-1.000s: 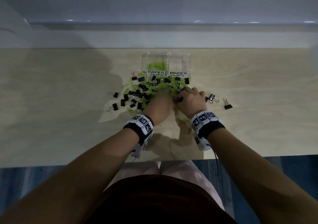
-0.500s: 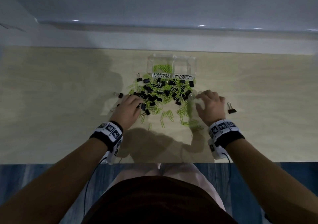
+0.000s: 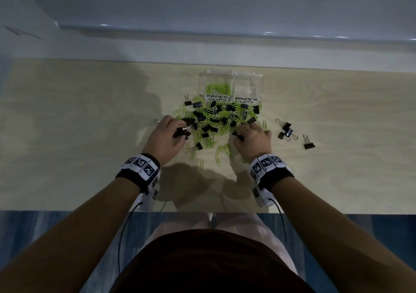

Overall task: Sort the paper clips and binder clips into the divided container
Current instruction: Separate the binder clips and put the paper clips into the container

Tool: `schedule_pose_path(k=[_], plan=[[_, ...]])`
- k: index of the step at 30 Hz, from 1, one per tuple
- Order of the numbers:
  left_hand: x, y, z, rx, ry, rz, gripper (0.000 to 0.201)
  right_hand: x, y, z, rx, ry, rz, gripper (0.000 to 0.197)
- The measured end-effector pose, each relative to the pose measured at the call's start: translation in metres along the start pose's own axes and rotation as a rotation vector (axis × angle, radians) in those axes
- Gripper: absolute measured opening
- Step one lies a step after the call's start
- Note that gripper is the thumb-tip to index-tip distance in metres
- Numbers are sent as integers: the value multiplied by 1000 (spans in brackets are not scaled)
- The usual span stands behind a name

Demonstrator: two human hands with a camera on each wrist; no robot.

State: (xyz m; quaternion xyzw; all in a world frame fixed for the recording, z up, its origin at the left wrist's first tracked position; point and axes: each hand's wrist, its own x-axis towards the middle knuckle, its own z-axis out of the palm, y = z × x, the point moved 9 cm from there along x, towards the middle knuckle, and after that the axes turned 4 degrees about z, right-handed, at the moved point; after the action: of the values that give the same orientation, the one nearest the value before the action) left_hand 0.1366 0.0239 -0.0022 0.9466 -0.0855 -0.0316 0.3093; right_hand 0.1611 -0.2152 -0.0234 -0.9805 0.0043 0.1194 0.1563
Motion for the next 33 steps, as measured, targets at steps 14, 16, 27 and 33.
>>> schedule_pose_path(k=[14,16,27,33], plan=[[-22,-42,-12,14,141,-173,26,-12,118,-55,349,239,224,18],[-20,-30,-7,114,106,-75,28,-13,126,-56,266,245,216,16],[-7,22,52,21,-176,-2,24,4,-1,-10,80,108,14,14],[-14,15,47,-11,-182,-18,26,13,-10,3,55,48,108,18]])
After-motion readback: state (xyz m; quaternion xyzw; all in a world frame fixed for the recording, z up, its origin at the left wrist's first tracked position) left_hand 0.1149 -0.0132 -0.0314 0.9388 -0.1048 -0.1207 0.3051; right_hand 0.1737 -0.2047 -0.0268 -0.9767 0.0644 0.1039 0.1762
